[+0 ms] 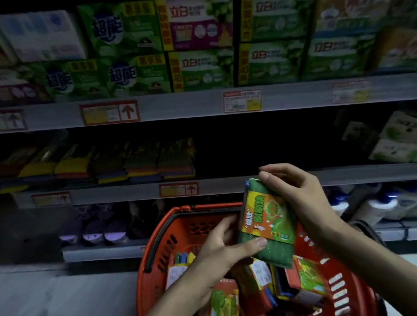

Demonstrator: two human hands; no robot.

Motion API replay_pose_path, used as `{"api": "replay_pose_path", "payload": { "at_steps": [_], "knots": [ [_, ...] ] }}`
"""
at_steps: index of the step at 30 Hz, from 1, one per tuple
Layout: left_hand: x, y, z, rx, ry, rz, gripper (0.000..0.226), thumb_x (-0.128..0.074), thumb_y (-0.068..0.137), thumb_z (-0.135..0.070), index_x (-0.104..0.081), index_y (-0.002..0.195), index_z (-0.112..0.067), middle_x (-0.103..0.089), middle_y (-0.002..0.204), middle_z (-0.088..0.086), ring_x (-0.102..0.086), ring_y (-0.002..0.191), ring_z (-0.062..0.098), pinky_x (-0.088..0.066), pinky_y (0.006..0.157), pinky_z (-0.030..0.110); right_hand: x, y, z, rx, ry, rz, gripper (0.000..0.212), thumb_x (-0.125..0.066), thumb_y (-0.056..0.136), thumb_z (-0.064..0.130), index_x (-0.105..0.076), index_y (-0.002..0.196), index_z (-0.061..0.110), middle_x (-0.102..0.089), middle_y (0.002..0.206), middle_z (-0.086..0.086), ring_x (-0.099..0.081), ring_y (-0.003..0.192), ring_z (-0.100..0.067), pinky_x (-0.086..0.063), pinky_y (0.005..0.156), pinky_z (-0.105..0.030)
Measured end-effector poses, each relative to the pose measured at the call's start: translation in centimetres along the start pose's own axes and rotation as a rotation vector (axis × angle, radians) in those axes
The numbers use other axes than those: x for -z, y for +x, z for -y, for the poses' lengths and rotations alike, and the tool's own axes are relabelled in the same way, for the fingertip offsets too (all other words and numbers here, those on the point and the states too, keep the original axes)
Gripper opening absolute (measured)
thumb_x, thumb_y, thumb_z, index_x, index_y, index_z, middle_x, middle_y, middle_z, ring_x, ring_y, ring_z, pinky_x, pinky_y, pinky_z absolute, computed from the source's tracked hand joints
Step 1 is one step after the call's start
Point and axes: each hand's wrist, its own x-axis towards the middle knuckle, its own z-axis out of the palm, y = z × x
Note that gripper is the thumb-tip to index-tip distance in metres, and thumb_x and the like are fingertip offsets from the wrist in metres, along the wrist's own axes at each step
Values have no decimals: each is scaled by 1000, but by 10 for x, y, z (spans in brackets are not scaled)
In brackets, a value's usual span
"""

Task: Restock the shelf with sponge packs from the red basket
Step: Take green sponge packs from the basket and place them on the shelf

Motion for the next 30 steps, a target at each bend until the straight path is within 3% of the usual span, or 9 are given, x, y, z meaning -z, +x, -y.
{"api": "replay_pose_path", "payload": {
  "at_steps": [2,6,13,16,21,24,26,28,30],
  "knots": [
    [-1,3,1,-29,-47,-29,82,-93,57,-51,-61,132,-37,-70,130,-4,-67,120,13,-52,106,38,4,1,2,-7,6,16,27,-75,88,41,-75,111,26,-75,112,3,-71,108,-18,-58,87,-32],
    [2,11,-2,-78,-84,-128,83,-90,55,-49,-60,130,-30,-75,121,-2,-71,112,15,-52,101,34,20,5,0,-114,27,50,34,-69,86,52,-74,115,36,-73,121,8,-67,118,-17,-50,103,-48],
    [5,18,-5,-87,-199,-269,72,-88,65,-42,-61,130,-27,-77,117,0,-73,110,19,-49,107,52,14,-4,-14,-307,73,172,64,-82,82,41,-55,140,32,-72,122,-3,-74,106,-24,-58,95,-53],
    [2,20,-8,-107,-265,-297,56,-85,79,-37,-65,129,-22,-76,118,4,-72,111,22,-53,103,49,1,-11,-22,-323,21,163,77,-89,76,29,-50,142,34,-69,118,-7,-75,99,-23,-63,85,-44],
    [2,25,-16,-153,-234,-373,33,-67,94,-34,-70,125,-23,-78,112,-1,-74,106,15,-57,88,33,-12,-12,-25,-262,34,66,51,-82,84,19,-59,129,24,-72,111,-6,-75,96,-17,-62,80,-29],
    [6,28,-20,-179,-117,-396,40,-66,92,-45,-68,129,-30,-76,115,-14,-69,108,1,-54,94,31,-13,-3,-27,-217,52,7,32,-79,88,17,-67,118,19,-75,112,-3,-74,101,-15,-62,84,-29],
    [8,32,-22,-205,-76,-428,48,-72,89,-44,-65,134,-26,-74,121,-11,-67,110,-1,-52,91,20,-14,2,-28,-185,43,-35,28,-79,88,16,-70,114,18,-76,110,0,-73,102,-15,-61,87,-32],
    [10,37,-25,-222,-99,-498,46,-76,89,-39,-63,128,-19,-74,117,-6,-70,99,-3,-53,76,9,-17,6,-29,-142,-10,-62,27,-80,87,20,-71,112,18,-76,107,2,-72,99,-10,-60,83,-26],
    [12,44,-28,-245,-112,-572,41,-78,88,-37,-63,119,-14,-75,111,-2,-71,92,-2,-54,72,9,-22,9,-29,-110,-38,-83,28,-81,86,24,-71,111,18,-75,106,4,-71,98,-6,-58,82,-21]
  ]
}}
